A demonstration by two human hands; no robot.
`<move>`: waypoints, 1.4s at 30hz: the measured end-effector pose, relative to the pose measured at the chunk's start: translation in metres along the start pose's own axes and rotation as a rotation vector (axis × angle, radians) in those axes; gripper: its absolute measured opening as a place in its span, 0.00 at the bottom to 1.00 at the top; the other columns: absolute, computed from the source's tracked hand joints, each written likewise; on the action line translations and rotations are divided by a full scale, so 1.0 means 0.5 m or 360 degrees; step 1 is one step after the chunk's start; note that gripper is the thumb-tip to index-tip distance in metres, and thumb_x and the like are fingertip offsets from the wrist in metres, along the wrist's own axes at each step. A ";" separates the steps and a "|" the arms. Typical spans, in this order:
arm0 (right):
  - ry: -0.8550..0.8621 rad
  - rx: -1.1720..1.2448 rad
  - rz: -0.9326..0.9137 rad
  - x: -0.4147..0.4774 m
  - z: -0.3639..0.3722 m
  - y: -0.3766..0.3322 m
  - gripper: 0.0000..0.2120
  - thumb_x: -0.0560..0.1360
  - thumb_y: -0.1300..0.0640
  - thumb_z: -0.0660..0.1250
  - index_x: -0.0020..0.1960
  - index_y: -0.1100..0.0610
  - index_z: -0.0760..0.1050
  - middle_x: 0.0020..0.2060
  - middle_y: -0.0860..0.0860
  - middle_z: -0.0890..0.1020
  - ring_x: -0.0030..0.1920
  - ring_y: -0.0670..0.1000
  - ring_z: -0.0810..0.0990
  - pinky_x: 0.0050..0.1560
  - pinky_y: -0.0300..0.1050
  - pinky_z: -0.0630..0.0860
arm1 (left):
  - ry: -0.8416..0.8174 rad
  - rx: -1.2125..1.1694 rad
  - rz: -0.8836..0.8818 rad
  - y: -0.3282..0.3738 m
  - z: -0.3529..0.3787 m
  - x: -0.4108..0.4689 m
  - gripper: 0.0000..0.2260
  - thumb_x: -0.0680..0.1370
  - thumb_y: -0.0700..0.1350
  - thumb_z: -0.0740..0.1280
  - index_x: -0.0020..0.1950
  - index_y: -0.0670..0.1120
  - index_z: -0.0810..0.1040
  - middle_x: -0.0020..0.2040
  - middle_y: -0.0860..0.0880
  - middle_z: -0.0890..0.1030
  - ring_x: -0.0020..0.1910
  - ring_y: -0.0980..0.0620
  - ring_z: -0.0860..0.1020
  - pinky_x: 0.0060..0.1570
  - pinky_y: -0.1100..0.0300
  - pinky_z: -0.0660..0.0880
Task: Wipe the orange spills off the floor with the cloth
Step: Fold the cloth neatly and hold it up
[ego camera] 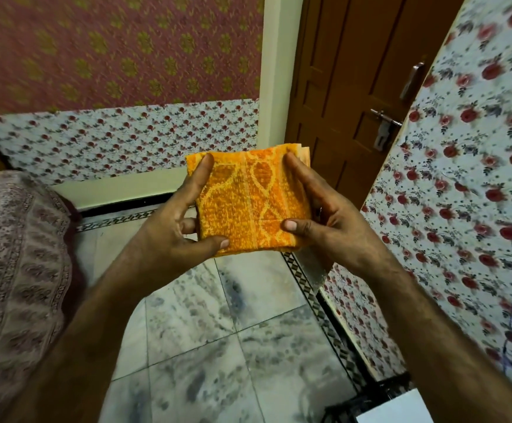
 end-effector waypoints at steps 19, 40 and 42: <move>-0.0036 0.0052 -0.0045 -0.245 -0.047 -0.020 0.40 0.78 0.62 0.70 0.79 0.36 0.55 0.69 0.21 0.64 0.72 0.36 0.68 0.69 0.51 0.77 | 0.0025 -0.0010 -0.0056 0.064 0.183 -0.163 0.48 0.73 0.30 0.72 0.80 0.63 0.51 0.74 0.72 0.59 0.63 0.63 0.78 0.54 0.60 0.81; 0.1113 0.0010 0.0572 -0.670 -0.189 0.122 0.40 0.78 0.60 0.73 0.77 0.30 0.59 0.78 0.35 0.63 0.77 0.49 0.67 0.69 0.62 0.75 | -0.1176 -0.0170 -0.0085 0.001 0.601 0.008 0.45 0.74 0.28 0.71 0.78 0.64 0.56 0.73 0.66 0.65 0.60 0.55 0.81 0.48 0.60 0.81; 0.1268 0.0081 0.0639 -0.730 -0.191 0.143 0.40 0.78 0.62 0.73 0.78 0.31 0.60 0.79 0.36 0.62 0.77 0.49 0.67 0.66 0.63 0.77 | -0.1342 -0.0140 -0.0076 -0.007 0.666 0.013 0.46 0.74 0.28 0.71 0.77 0.67 0.57 0.77 0.62 0.63 0.64 0.53 0.80 0.53 0.54 0.82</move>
Point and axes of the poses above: each hand's wrist, its own x-axis towards the middle knuckle, its own z-axis out of the palm, y = z × x, the point moved 3 cm from there along x, towards the middle knuckle
